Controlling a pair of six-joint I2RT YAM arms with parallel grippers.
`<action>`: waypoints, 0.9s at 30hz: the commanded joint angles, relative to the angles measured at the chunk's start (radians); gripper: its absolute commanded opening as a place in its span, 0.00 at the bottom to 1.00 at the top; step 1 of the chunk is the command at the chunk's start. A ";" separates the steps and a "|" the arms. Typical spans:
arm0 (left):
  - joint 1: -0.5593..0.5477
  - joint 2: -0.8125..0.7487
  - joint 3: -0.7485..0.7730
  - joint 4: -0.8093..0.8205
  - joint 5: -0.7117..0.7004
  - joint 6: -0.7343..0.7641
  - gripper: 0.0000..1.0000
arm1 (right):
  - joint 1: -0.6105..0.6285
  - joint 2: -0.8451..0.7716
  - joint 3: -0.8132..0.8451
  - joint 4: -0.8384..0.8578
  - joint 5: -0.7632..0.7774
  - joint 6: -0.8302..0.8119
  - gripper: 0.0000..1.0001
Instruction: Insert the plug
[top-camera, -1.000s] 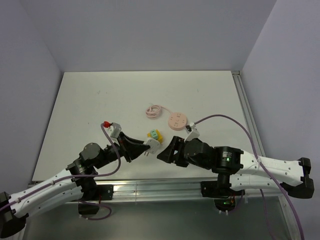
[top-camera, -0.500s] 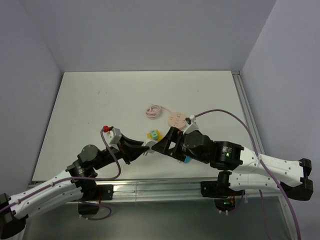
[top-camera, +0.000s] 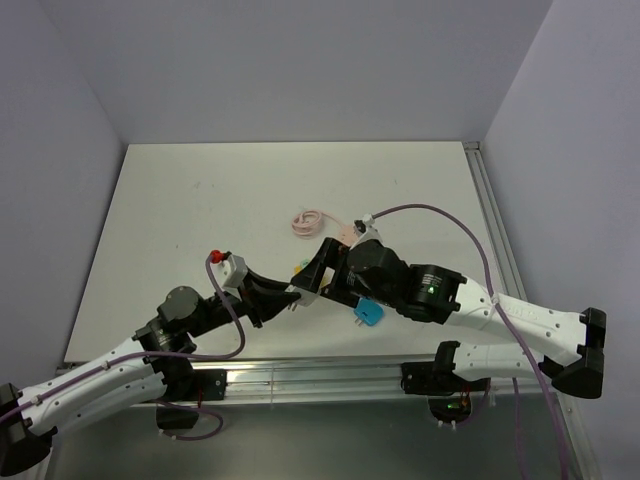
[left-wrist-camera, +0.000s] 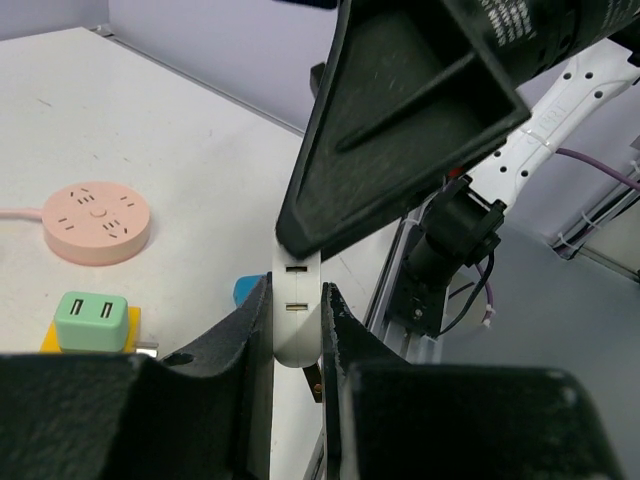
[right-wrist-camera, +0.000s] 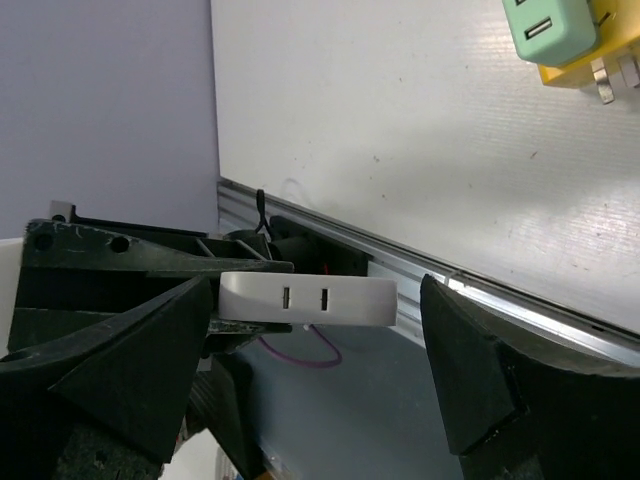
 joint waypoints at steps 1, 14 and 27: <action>-0.005 -0.011 0.051 0.039 0.023 0.028 0.01 | -0.004 0.009 0.034 0.011 -0.024 -0.014 0.91; -0.006 0.006 0.072 0.027 0.066 0.028 0.05 | -0.010 0.022 0.014 0.068 -0.032 -0.026 0.33; -0.006 -0.070 -0.012 0.036 0.054 -0.046 0.55 | -0.019 -0.040 -0.058 0.128 -0.070 -0.072 0.00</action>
